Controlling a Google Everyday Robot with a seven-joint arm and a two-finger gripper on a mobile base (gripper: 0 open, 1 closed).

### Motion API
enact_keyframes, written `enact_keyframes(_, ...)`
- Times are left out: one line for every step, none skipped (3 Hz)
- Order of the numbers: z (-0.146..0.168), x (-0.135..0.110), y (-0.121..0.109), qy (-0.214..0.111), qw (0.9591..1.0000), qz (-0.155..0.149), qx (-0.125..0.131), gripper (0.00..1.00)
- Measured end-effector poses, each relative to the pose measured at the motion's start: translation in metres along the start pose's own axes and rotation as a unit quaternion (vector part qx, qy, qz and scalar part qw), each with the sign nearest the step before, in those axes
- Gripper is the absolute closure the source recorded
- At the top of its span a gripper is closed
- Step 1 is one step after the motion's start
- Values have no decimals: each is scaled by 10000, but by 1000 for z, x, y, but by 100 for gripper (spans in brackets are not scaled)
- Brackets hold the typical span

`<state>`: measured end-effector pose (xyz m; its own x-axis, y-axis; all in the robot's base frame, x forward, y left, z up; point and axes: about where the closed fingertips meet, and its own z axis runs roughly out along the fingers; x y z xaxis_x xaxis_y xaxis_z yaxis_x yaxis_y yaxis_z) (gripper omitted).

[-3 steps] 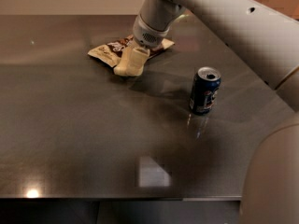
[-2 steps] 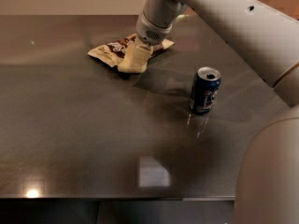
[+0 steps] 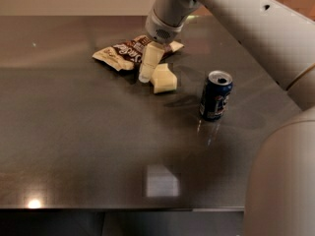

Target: Move sponge near brown chip bag

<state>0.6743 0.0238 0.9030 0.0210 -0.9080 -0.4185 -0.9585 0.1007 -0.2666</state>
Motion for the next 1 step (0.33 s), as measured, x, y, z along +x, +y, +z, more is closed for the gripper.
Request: enact_keyframes(0,0,0,0,10000,0,-1,0)
